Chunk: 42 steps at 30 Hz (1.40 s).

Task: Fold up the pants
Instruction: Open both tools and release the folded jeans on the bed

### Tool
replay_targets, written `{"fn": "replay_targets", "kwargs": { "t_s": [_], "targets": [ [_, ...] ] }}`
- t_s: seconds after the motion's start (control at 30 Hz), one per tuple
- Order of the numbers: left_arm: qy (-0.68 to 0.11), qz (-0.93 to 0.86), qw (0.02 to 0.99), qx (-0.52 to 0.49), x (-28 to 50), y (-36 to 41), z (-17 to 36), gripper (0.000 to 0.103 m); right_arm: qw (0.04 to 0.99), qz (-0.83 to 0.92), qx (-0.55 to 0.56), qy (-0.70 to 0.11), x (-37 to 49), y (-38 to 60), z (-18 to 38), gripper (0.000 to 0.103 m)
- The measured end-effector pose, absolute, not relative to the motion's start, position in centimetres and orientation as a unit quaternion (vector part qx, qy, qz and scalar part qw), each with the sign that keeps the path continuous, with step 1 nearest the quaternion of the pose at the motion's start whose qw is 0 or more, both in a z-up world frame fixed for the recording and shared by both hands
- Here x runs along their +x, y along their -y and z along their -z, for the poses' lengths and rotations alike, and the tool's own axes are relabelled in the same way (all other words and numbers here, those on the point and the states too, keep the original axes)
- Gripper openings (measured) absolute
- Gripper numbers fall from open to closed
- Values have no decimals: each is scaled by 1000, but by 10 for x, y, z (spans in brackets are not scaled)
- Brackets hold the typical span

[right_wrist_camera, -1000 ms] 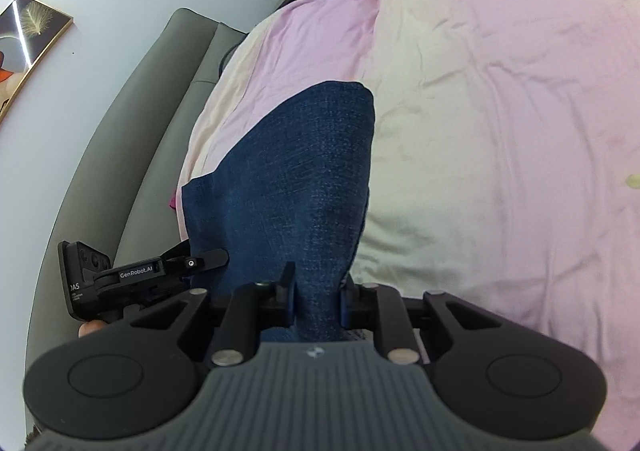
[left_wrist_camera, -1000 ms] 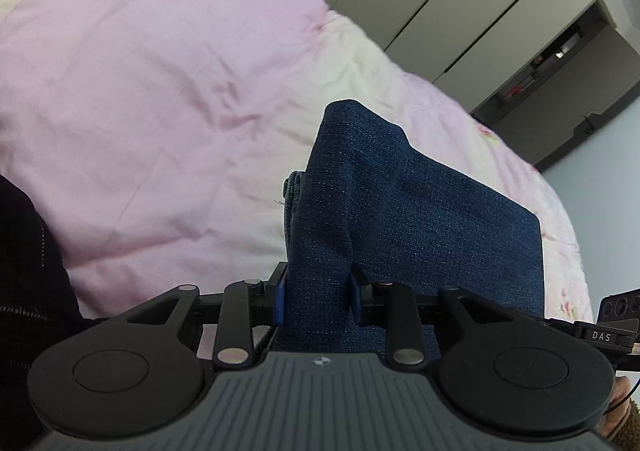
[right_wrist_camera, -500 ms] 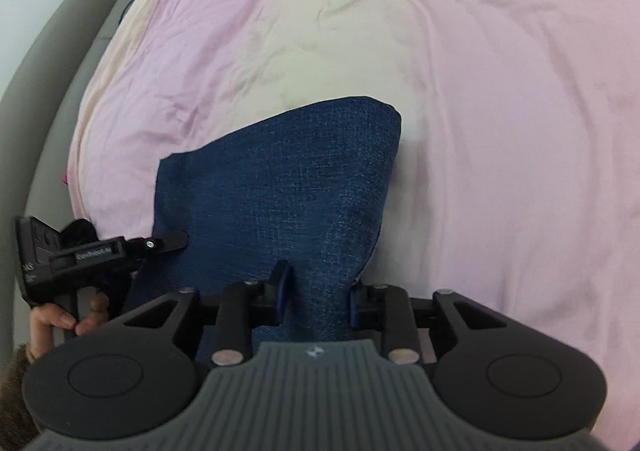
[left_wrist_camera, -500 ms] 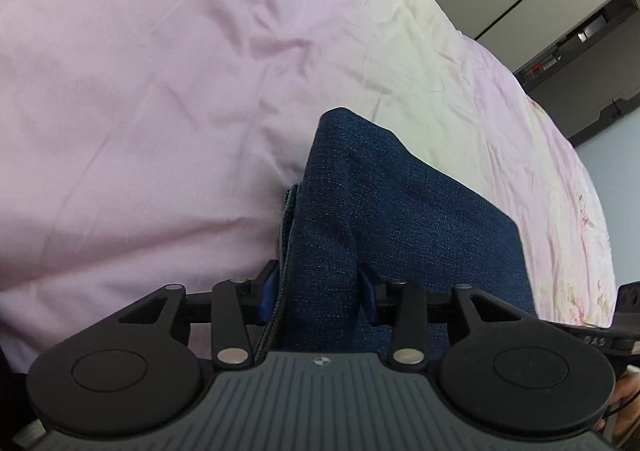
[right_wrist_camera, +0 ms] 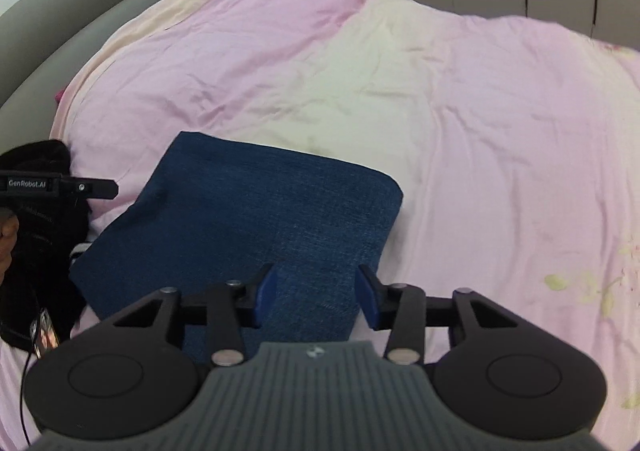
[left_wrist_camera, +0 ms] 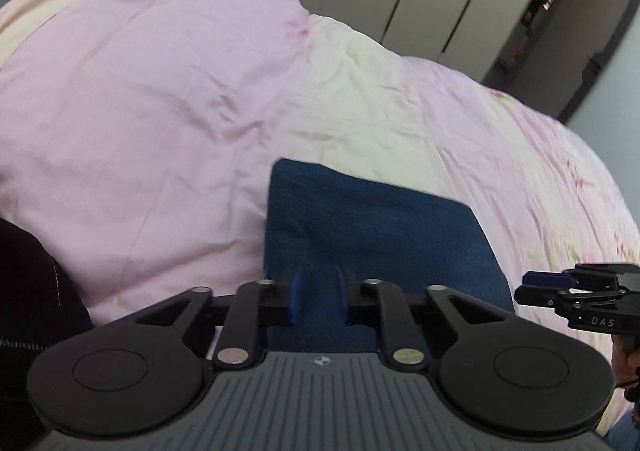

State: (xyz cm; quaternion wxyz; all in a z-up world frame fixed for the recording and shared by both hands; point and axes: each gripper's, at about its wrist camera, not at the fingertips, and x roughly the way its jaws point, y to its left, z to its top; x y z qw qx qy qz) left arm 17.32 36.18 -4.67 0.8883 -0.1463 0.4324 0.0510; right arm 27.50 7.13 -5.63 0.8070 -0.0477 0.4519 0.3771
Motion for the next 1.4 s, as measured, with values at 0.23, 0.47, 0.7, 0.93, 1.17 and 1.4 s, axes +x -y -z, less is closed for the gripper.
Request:
{"fn": "replay_targets", "kwargs": {
  "t_s": [0.23, 0.47, 0.7, 0.93, 1.17, 1.4],
  "targets": [
    [-471, -72, 873, -104, 166, -352, 89, 4, 791, -395, -129, -448, 224, -83, 80, 17],
    [-488, -87, 864, -85, 171, -347, 132, 5, 785, -391, -159, -454, 220, -95, 120, 18],
    [-469, -95, 873, -91, 158, -343, 105, 7, 783, -385, -159, -461, 223, -91, 113, 19],
    [-475, -98, 873, -57, 135, -319, 75, 16, 782, -406, -140, -452, 197, -63, 78, 35],
    [-496, -97, 861, -57, 133, -316, 89, 16, 769, -395, -161, -476, 179, -64, 101, 35],
    [-491, -107, 863, -50, 128, -312, 71, 17, 771, -386, -157, -482, 180, -62, 90, 35]
  ]
}}
